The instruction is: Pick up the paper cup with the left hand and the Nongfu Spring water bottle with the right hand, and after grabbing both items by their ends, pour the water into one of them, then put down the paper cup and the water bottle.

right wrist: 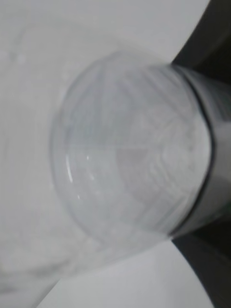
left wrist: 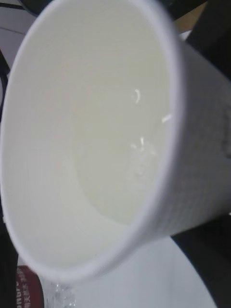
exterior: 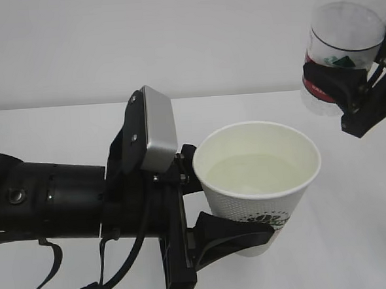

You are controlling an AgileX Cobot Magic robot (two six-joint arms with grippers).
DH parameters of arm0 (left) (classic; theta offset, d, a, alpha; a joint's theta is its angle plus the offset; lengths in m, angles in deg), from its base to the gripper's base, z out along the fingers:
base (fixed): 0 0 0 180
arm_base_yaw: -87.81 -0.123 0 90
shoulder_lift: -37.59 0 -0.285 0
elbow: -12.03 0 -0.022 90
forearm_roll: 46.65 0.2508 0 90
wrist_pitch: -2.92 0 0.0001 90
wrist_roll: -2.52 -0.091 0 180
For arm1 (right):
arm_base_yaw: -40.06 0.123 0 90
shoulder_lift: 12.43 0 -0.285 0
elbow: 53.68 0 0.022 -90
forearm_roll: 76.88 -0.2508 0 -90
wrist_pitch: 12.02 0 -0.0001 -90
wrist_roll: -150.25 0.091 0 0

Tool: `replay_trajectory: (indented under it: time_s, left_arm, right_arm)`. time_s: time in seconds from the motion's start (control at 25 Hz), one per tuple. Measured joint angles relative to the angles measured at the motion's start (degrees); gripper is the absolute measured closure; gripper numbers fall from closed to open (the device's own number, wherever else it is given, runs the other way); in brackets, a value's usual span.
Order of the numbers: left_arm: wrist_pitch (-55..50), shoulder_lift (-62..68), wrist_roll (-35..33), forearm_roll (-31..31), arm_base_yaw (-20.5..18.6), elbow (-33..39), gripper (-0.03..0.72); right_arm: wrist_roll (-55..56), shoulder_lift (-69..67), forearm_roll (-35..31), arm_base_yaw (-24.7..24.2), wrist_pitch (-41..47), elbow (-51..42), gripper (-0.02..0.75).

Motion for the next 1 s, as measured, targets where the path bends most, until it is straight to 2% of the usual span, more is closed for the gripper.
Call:
replay_trajectory:
  time_s: [0.52, 1.0]
  left_arm:
    - [0.0, 0.0, 0.0, 0.0, 0.0, 0.0, 0.187]
    - [0.0, 0.0, 0.0, 0.0, 0.0, 0.0, 0.187]
  right_arm:
    - [-6.27, 0.13, -16.28, 0.0, -1.32, -8.44, 0.26]
    - [-10.75, 0.13, -29.67, 0.0, -1.35, -11.38, 0.26]
